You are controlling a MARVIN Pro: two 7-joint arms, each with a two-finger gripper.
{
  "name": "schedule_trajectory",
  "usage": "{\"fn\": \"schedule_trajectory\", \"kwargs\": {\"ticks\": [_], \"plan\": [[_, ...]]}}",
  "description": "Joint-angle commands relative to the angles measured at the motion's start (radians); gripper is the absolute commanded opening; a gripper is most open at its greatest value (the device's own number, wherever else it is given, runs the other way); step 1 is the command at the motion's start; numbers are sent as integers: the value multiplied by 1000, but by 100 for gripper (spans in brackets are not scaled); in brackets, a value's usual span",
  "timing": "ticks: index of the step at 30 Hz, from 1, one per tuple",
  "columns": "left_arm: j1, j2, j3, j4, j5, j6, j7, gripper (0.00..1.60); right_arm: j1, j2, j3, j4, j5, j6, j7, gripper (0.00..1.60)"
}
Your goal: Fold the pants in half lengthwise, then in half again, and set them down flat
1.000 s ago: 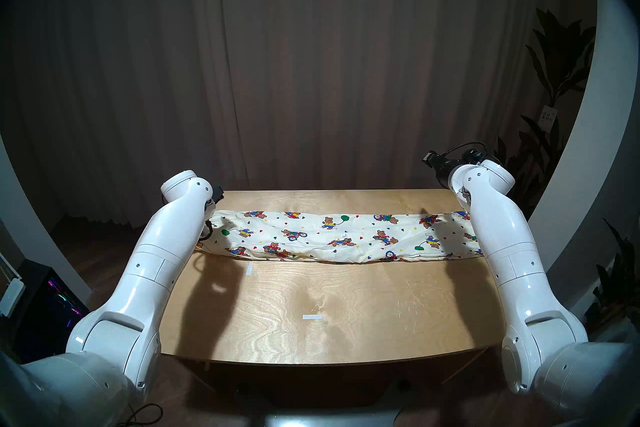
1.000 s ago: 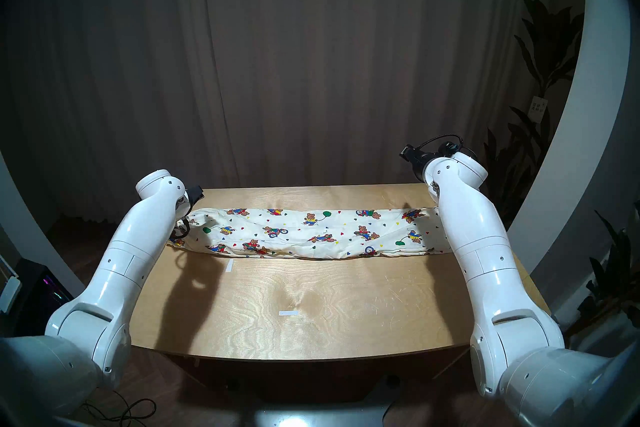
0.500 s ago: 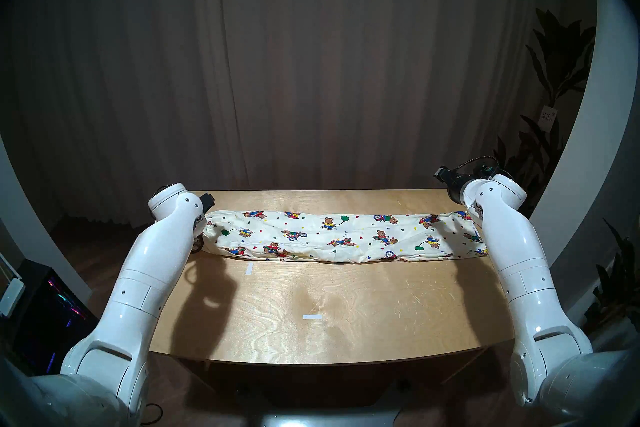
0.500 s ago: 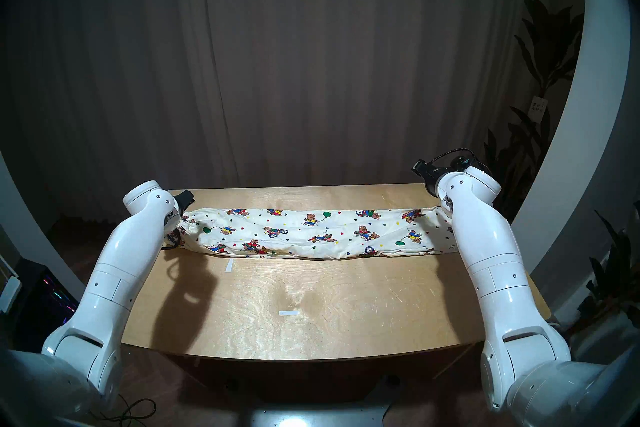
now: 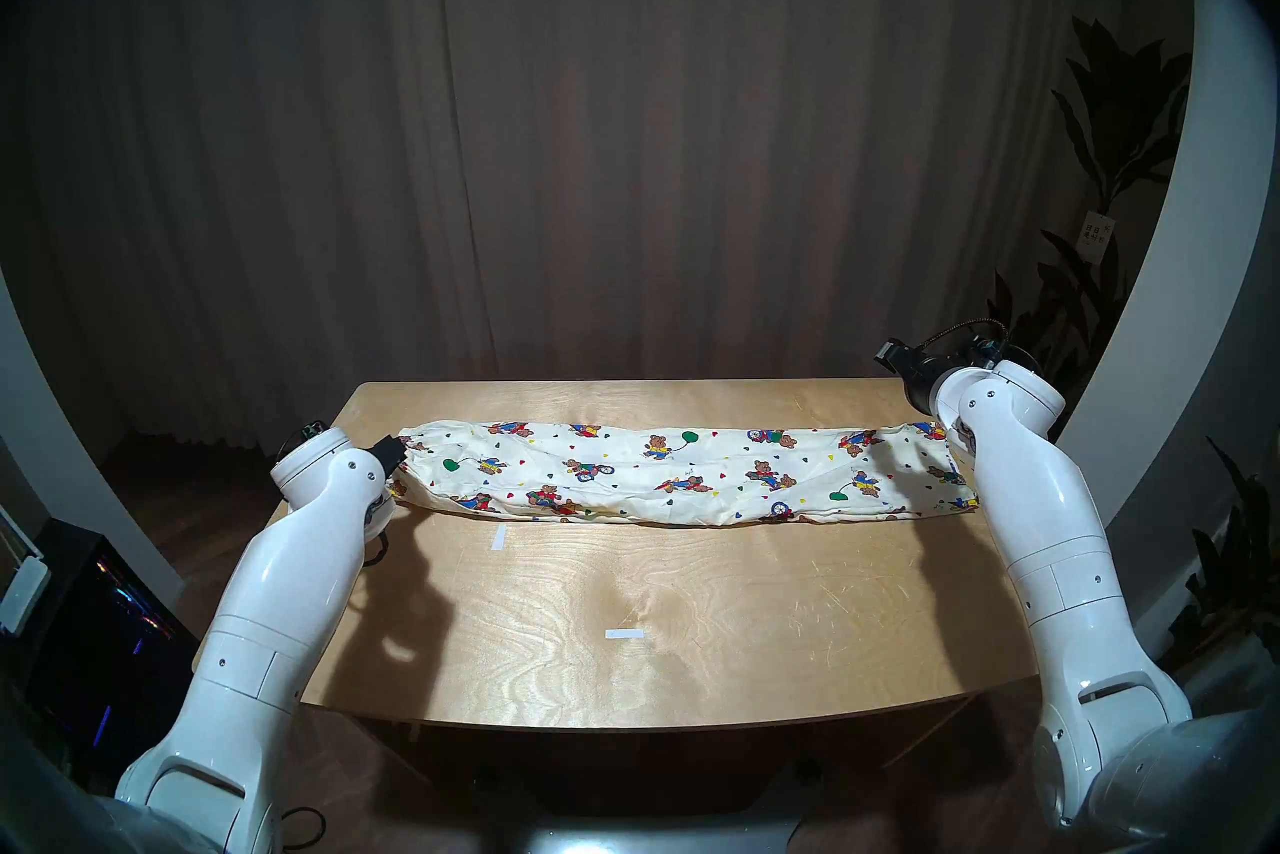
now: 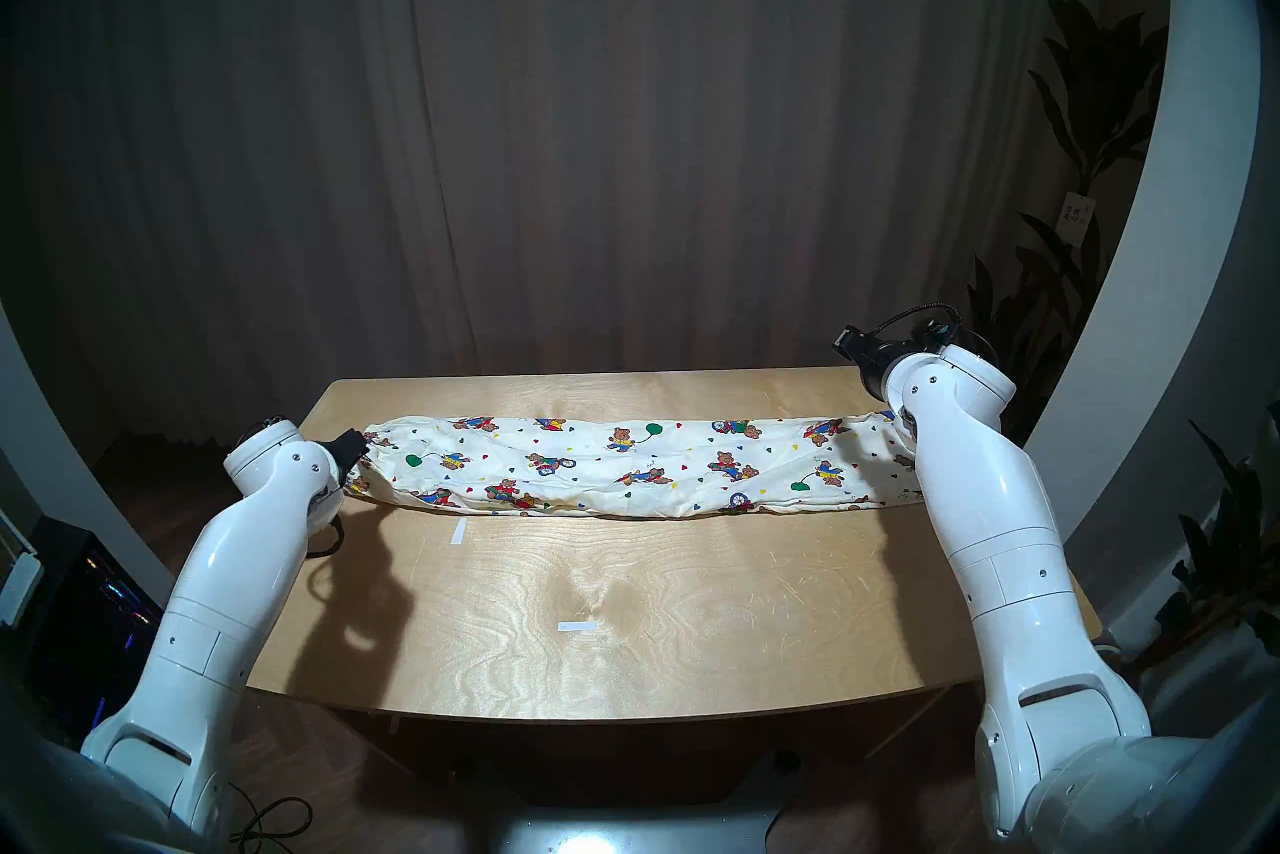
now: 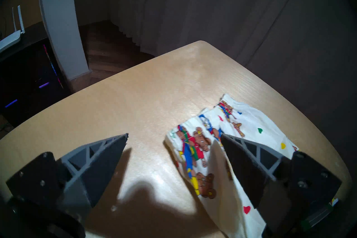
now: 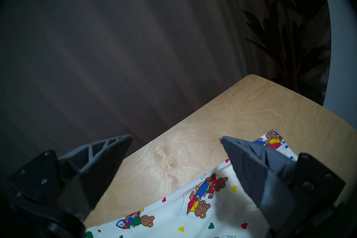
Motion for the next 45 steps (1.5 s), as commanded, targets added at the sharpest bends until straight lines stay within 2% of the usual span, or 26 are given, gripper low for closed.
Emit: {"fn": "schedule_trajectory", "kwargs": {"ticks": [1, 6, 14, 18, 20, 27, 28, 33, 39, 42, 43, 44, 45], "plan": [[92, 0, -92, -76, -35, -58, -8, 160, -27, 9, -6, -62, -11, -10, 16, 160], [157, -32, -153, -148, -98, -91, -43, 160, -59, 17, -14, -94, -26, -15, 27, 160], [239, -73, -206, -240, -174, -117, -108, 160, -97, 29, -25, -140, -44, -24, 45, 160], [310, -105, -255, -298, -235, -136, -167, 160, -136, 48, -33, -185, -71, -38, 61, 160], [318, -109, -262, -303, -243, -138, -177, 160, -142, 52, -36, -191, -78, -40, 62, 160], [397, -153, -333, -335, -325, -162, -303, 160, -208, 70, -69, -255, -140, -79, 69, 160], [399, -159, -340, -337, -338, -164, -300, 160, -216, 73, -76, -266, -148, -85, 71, 160], [389, -180, -363, -314, -402, -168, -402, 160, -261, 88, -114, -320, -220, -137, 76, 160], [355, -159, -357, -279, -422, -150, -491, 160, -284, 105, -142, -344, -297, -197, 72, 160], [335, -131, -342, -230, -401, -140, -555, 160, -288, 109, -155, -344, -335, -232, 74, 160], [321, -129, -339, -214, -406, -138, -545, 160, -288, 109, -160, -345, -347, -242, 73, 160], [314, -116, -334, -189, -395, -132, -581, 160, -288, 111, -164, -345, -353, -249, 77, 160], [303, -111, -330, -176, -394, -130, -577, 160, -287, 112, -168, -345, -361, -253, 77, 160]]}}
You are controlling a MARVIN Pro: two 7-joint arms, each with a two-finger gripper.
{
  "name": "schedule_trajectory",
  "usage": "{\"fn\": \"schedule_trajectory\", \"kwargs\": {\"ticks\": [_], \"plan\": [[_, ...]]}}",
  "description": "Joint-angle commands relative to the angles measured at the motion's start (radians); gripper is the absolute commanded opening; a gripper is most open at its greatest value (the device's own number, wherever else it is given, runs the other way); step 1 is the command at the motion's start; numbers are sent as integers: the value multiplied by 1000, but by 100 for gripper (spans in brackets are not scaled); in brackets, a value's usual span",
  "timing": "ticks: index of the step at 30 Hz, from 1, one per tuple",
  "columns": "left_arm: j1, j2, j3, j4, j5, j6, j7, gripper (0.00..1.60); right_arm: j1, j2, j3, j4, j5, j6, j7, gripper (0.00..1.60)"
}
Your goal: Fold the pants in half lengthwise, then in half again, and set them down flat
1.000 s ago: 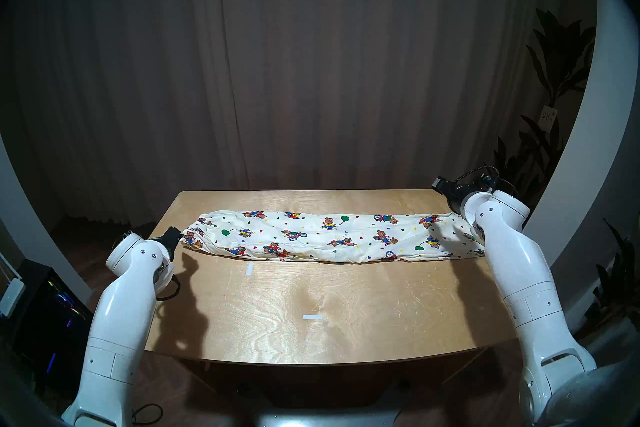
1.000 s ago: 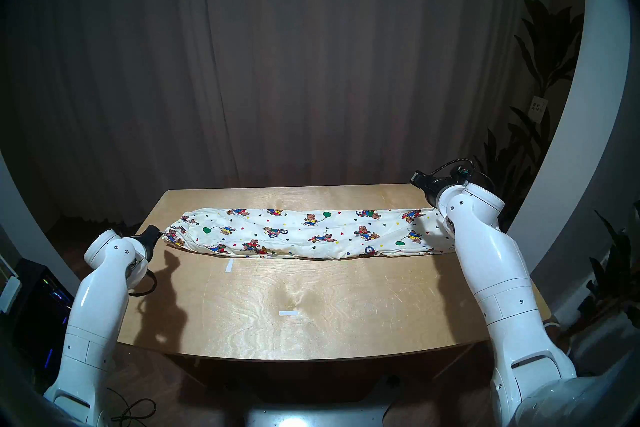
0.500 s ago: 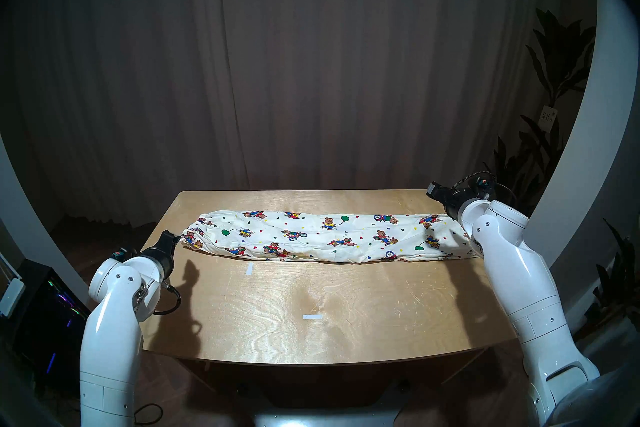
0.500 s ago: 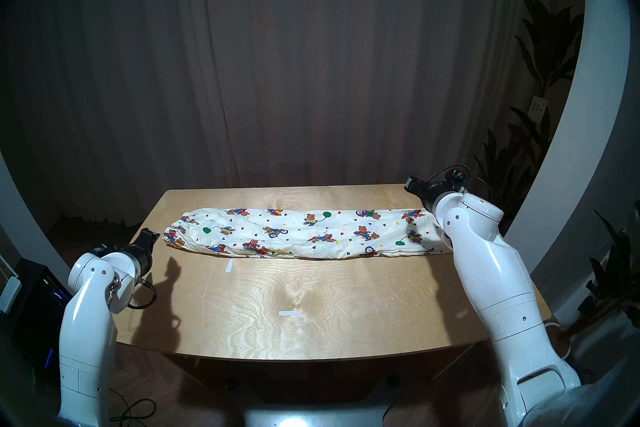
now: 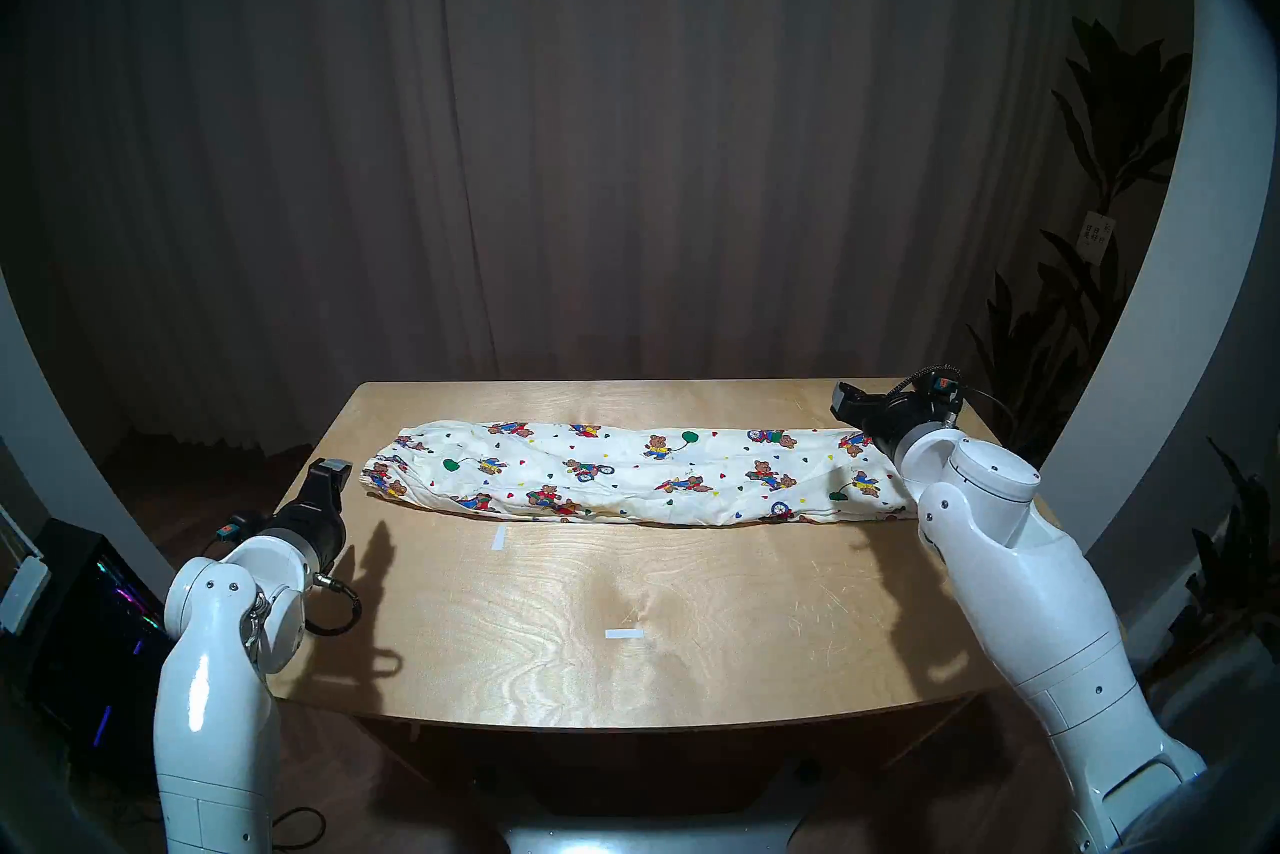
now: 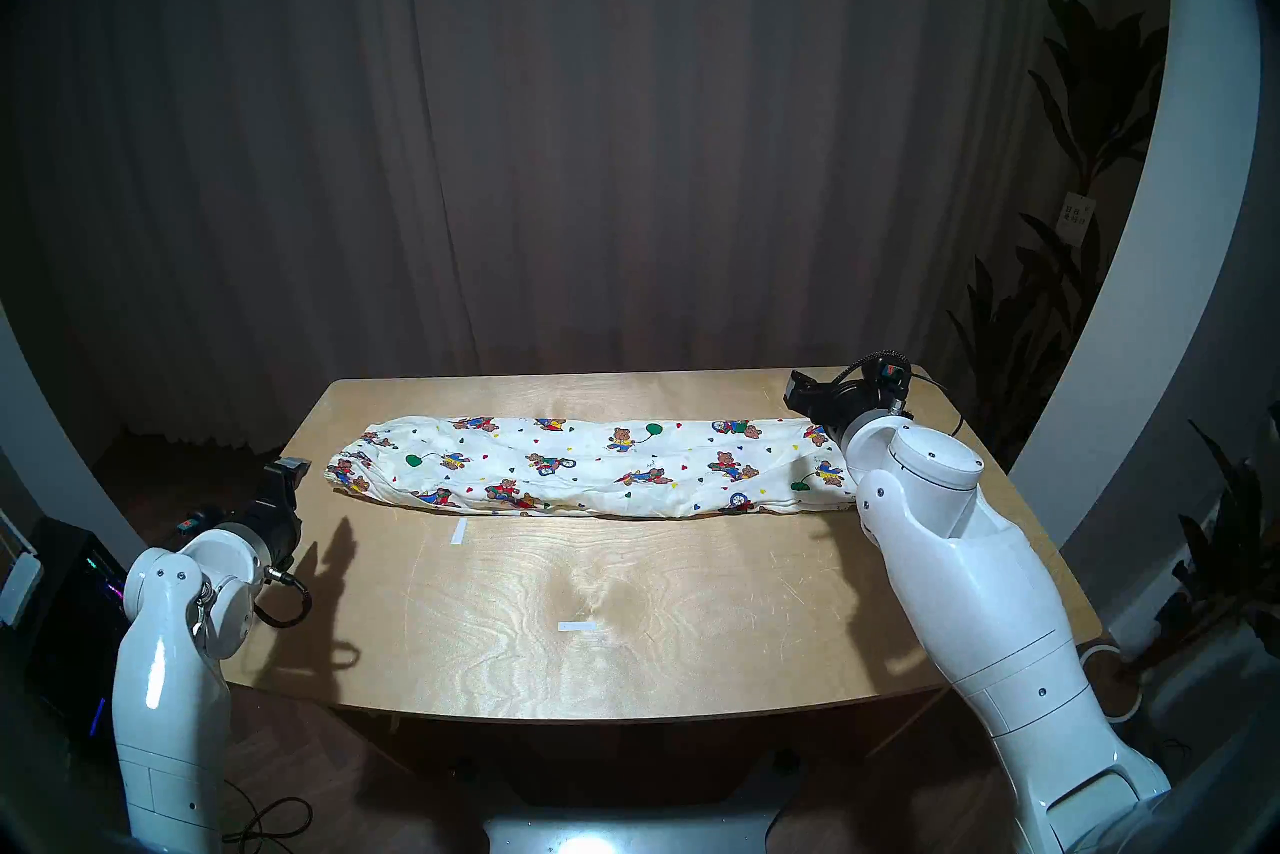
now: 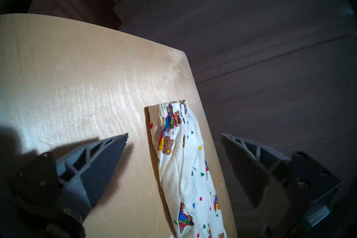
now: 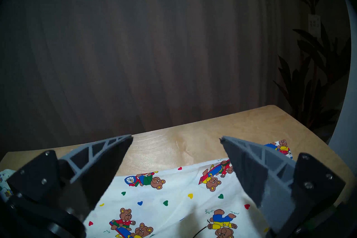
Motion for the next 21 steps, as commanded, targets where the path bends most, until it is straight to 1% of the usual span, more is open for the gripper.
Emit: {"fn": "schedule_trajectory", "kwargs": {"ticks": [1, 3, 4, 5, 7, 8, 9, 10, 12, 14, 16, 18, 19, 21], "plan": [[-82, 52, 20, 92, 18, 19, -113, 160, -3, 18, -16, -35, -71, -76, 1, 160], [-103, 64, 28, 136, 30, 19, -150, 160, -1, 32, -27, -41, -92, -71, 3, 160], [-115, 68, 31, 150, 31, 20, -147, 160, -2, 26, -25, -43, -90, -85, 6, 160], [-126, 69, 32, 173, 31, 19, -182, 160, -3, 29, -25, -46, -92, -92, 14, 160], [-150, 80, 41, 205, 40, 22, -202, 160, -5, 30, -25, -48, -99, -104, 16, 160], [-172, 88, 49, 240, 45, 26, -241, 160, -7, 31, -23, -49, -106, -118, 16, 160], [-172, 88, 49, 240, 45, 26, -241, 160, -7, 31, -23, -49, -106, -118, 16, 160], [-174, 96, 56, 247, 48, 26, -244, 160, -8, 33, -22, -49, -108, -123, 18, 160], [-196, 105, 71, 287, 61, 28, -278, 160, -11, 32, -19, -50, -115, -142, 19, 160], [-223, 109, 85, 334, 70, 28, -319, 160, -15, 33, -16, -54, -120, -156, 23, 160], [-255, 124, 112, 391, 94, 26, -369, 160, -21, 34, -12, -59, -129, -178, 25, 160], [-247, 133, 121, 387, 93, 21, -366, 160, -23, 34, -11, -60, -131, -184, 27, 160], [-268, 137, 132, 419, 109, 20, -395, 160, -26, 33, -8, -61, -130, -192, 28, 160], [-283, 146, 147, 442, 118, 18, -409, 160, -30, 35, -5, -63, -133, -201, 31, 160]]}}
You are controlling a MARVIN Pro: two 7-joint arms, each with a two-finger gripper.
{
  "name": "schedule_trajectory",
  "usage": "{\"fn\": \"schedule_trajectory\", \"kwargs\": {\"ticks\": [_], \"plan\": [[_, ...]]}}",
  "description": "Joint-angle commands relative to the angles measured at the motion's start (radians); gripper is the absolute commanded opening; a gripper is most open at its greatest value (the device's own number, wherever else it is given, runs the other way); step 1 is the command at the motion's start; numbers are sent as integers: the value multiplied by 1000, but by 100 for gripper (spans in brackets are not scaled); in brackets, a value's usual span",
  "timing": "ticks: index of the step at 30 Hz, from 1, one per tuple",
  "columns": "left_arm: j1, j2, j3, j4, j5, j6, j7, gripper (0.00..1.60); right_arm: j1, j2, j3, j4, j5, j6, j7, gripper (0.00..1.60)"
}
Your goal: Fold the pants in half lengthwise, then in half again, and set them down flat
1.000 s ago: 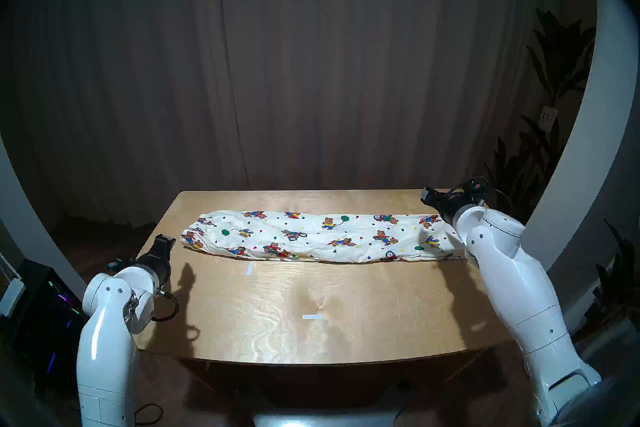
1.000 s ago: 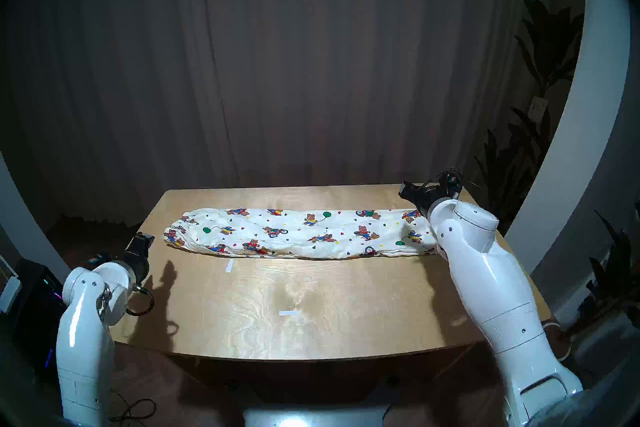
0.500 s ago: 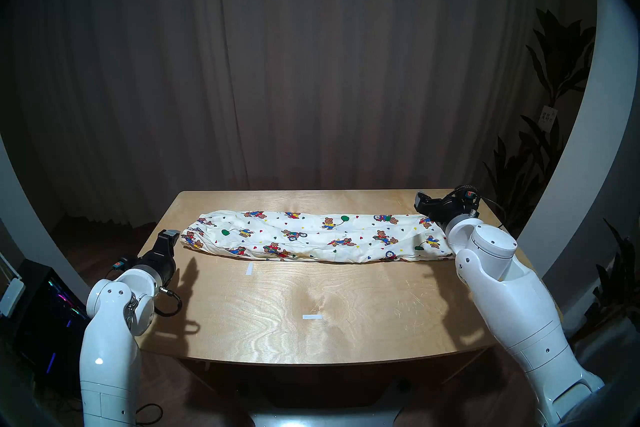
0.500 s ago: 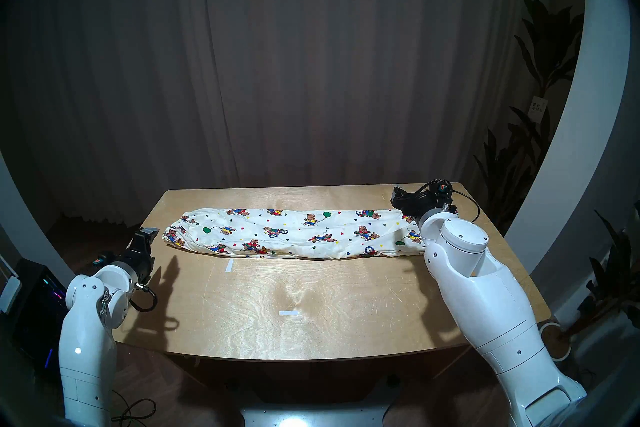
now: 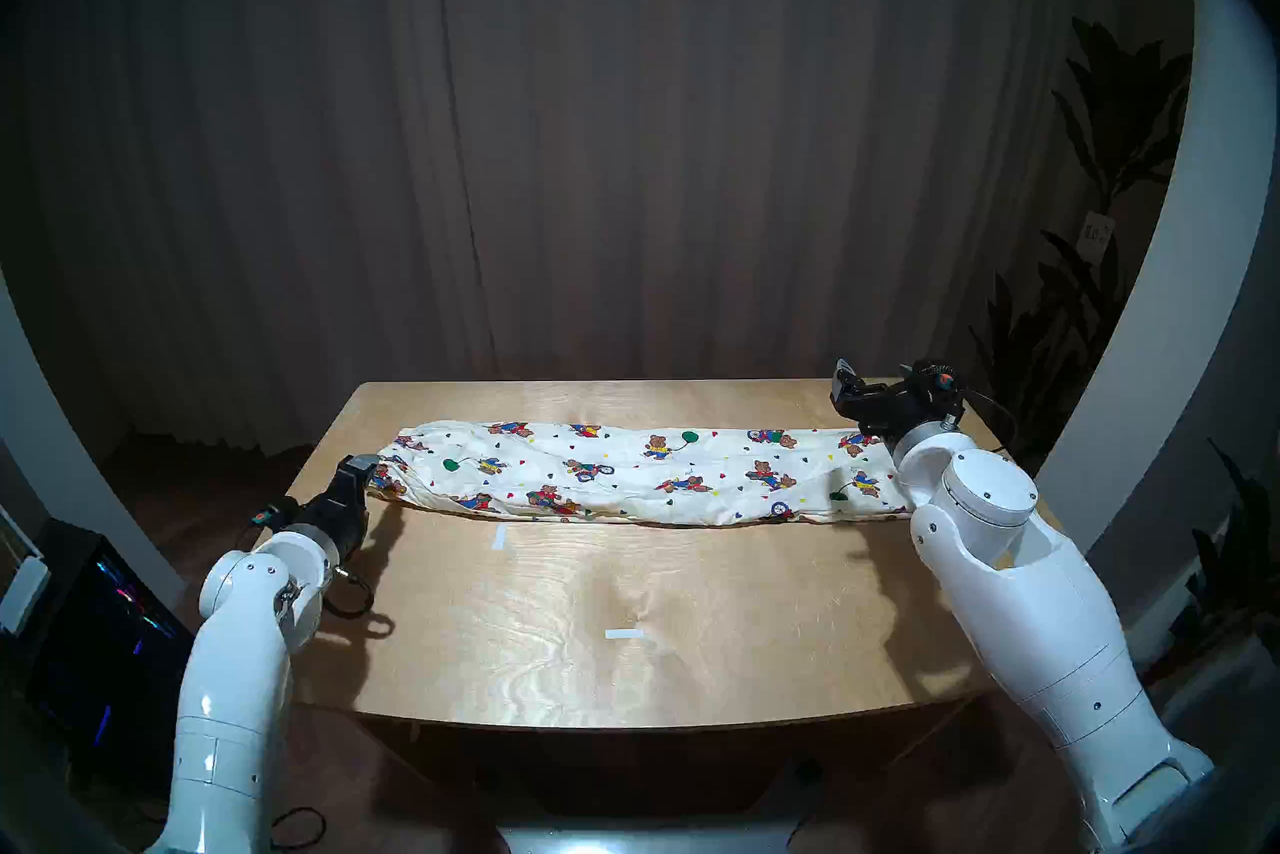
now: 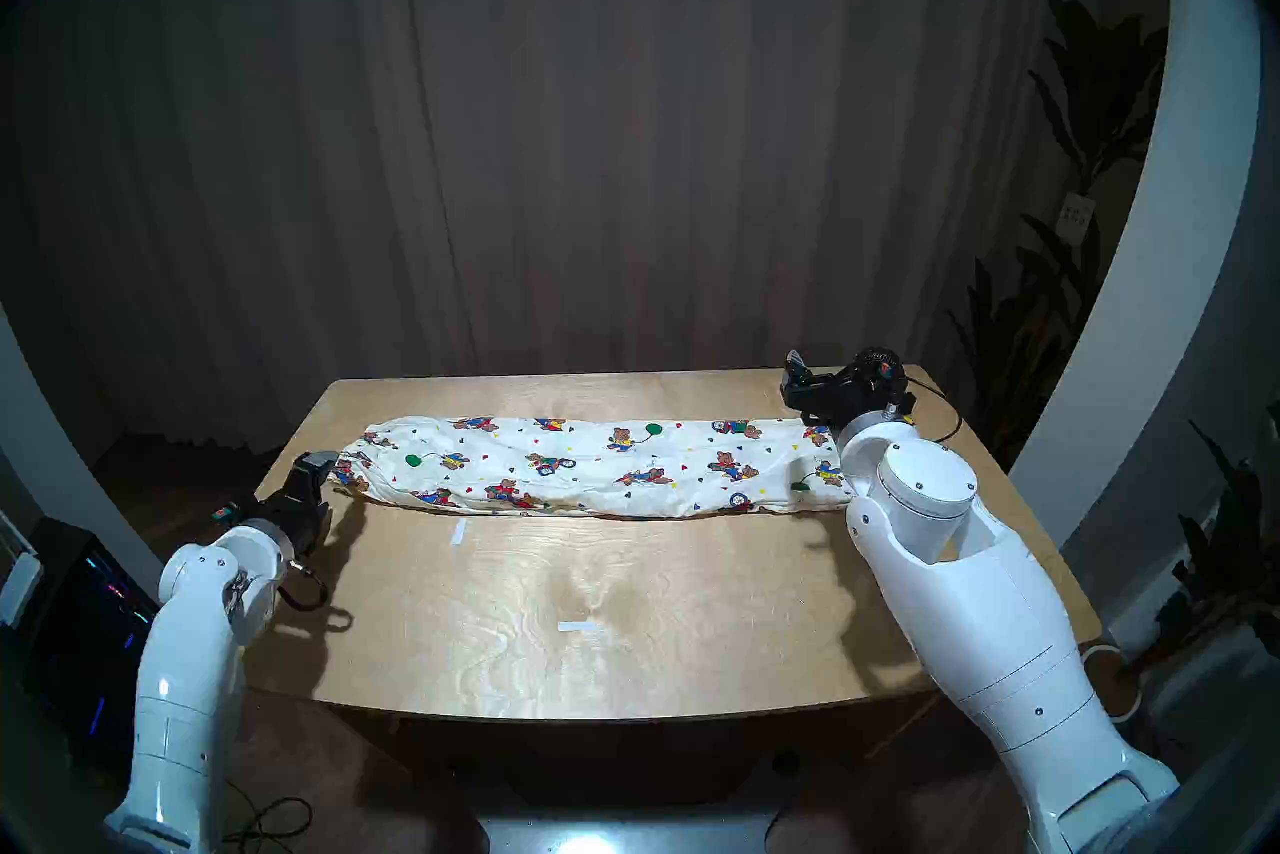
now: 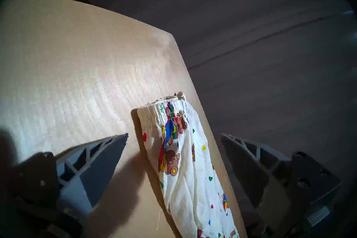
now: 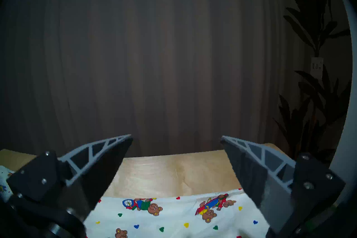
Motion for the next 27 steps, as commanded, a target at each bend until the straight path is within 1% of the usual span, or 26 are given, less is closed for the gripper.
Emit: {"fn": "schedule_trajectory", "kwargs": {"ticks": [1, 2, 4, 5, 6, 7, 9, 13, 15, 16, 18, 19, 20, 24, 27], "plan": [[-126, 55, 49, 95, 52, -20, -106, 160, -13, 3, 20, -32, -14, -62, 7, 160], [-134, 62, 63, 111, 60, -32, -121, 160, -19, 5, 25, -37, -13, -71, 11, 160], [-145, 66, 73, 128, 66, -37, -130, 160, -22, 4, 28, -40, -13, -77, 12, 160], [-171, 63, 80, 157, 74, -37, -139, 160, -25, 4, 31, -42, -14, -83, 13, 160], [-150, 77, 91, 142, 73, -45, -136, 160, -27, 2, 34, -47, -12, -88, 12, 160], [-180, 74, 99, 174, 82, -43, -144, 160, -30, 1, 36, -51, -13, -92, 12, 160], [-188, 80, 112, 184, 87, -47, -144, 160, -31, -1, 43, -59, -10, -98, 11, 160], [-230, 88, 138, 227, 105, -48, -145, 160, -39, -2, 56, -71, -8, -110, 10, 160], [-256, 95, 153, 246, 121, -39, -125, 160, -43, -3, 63, -74, -9, -118, 9, 160], [-264, 101, 159, 241, 121, -18, -80, 160, -44, -7, 68, -76, -4, -120, 5, 160], [-283, 114, 177, 243, 146, -6, -45, 160, -46, -6, 74, -80, -5, -124, 5, 160], [-286, 111, 176, 237, 139, 4, -27, 160, -46, -7, 77, -83, -4, -125, 5, 160], [-278, 120, 185, 219, 155, -1, -26, 160, -45, -9, 80, -88, -2, -125, 4, 160], [-275, 121, 193, 172, 153, 36, 53, 160, -49, -14, 89, -91, 0, -132, 4, 160], [-284, 112, 201, 159, 153, 55, 108, 160, -48, -17, 91, -99, 4, -132, 1, 160]]}}
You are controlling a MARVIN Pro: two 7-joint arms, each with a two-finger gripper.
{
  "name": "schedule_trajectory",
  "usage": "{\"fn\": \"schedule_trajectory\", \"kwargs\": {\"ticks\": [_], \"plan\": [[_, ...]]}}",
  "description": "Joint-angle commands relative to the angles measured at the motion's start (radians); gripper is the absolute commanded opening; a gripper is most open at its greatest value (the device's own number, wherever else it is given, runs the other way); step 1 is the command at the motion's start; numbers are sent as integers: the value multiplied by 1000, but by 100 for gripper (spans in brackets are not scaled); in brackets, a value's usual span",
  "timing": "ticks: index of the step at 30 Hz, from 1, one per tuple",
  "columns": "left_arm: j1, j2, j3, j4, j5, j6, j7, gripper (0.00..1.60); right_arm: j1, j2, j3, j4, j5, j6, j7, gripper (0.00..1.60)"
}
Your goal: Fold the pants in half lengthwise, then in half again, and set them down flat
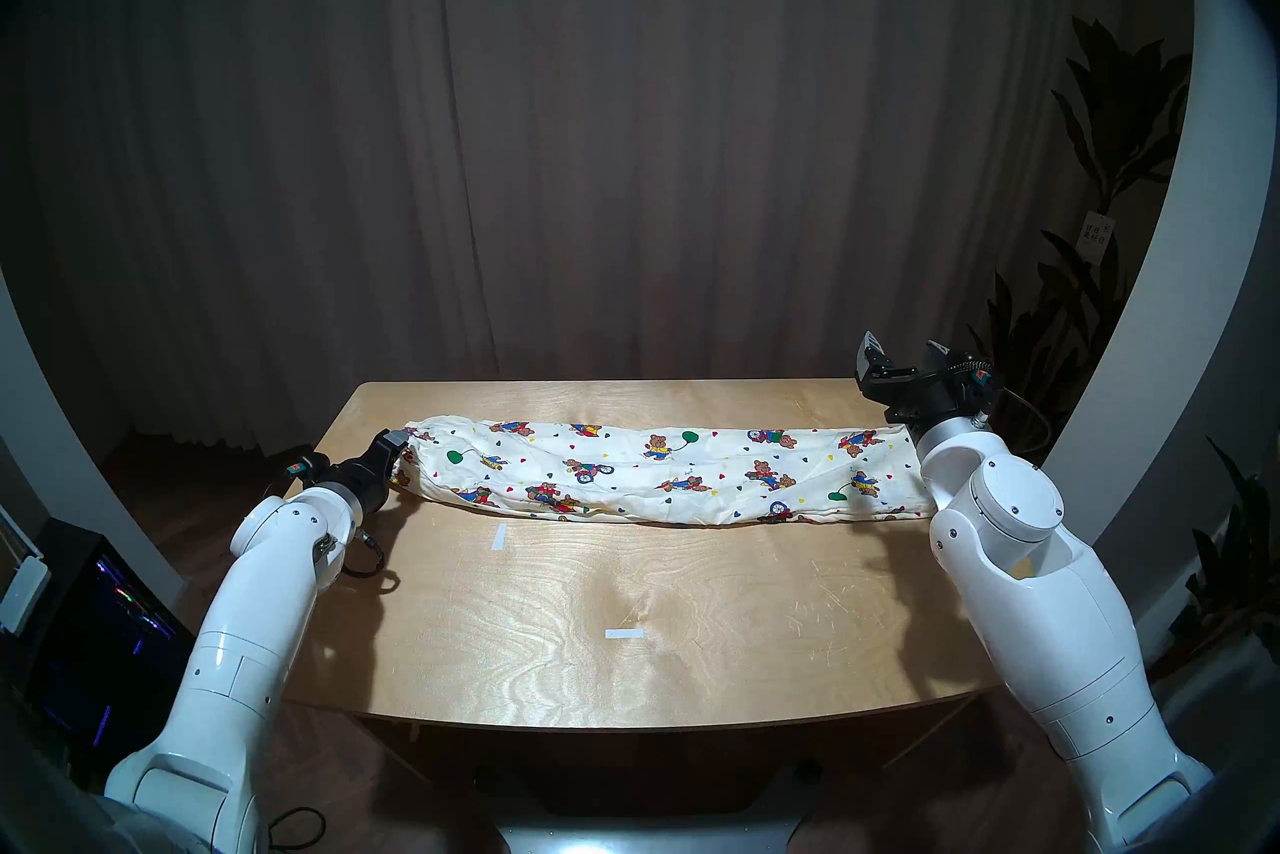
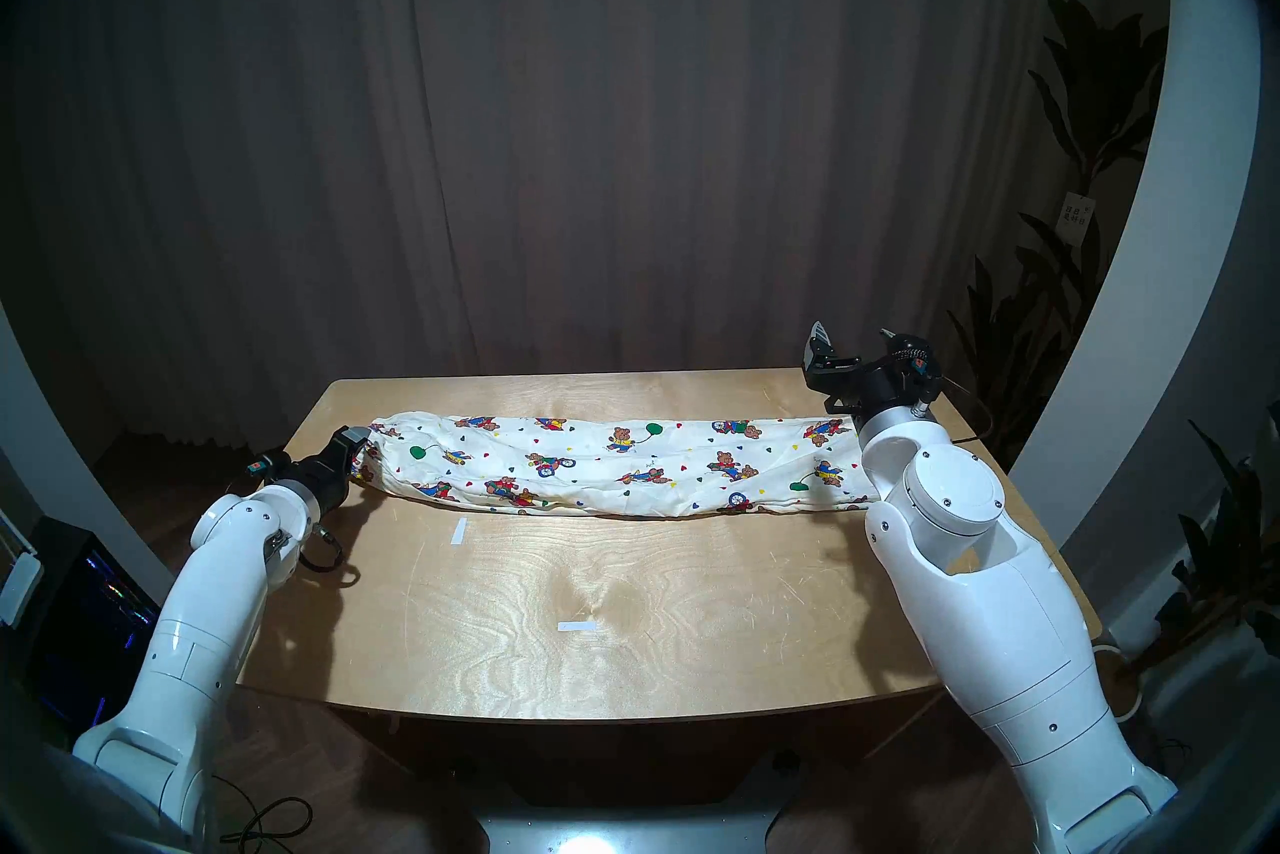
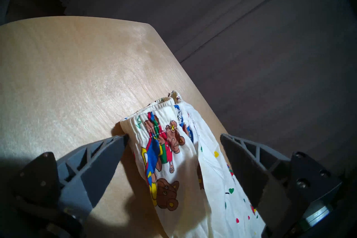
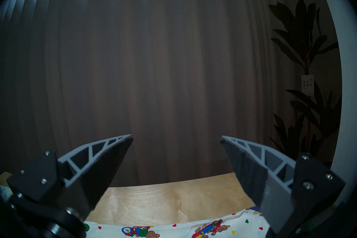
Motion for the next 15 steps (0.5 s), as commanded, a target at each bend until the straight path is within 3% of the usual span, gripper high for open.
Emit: {"fn": "schedule_trajectory", "kwargs": {"ticks": [1, 8, 15], "plan": [[-51, 10, 11, -56, 7, 38, 94, 160, 9, -8, 18, -41, 8, -17, -7, 160], [-80, -3, 32, -65, 9, 62, 152, 160, -3, -5, 28, -53, 18, -18, -10, 160], [-139, -32, 39, -2, -30, 111, 209, 160, -19, -4, 39, -60, 28, -28, -10, 160]]}}
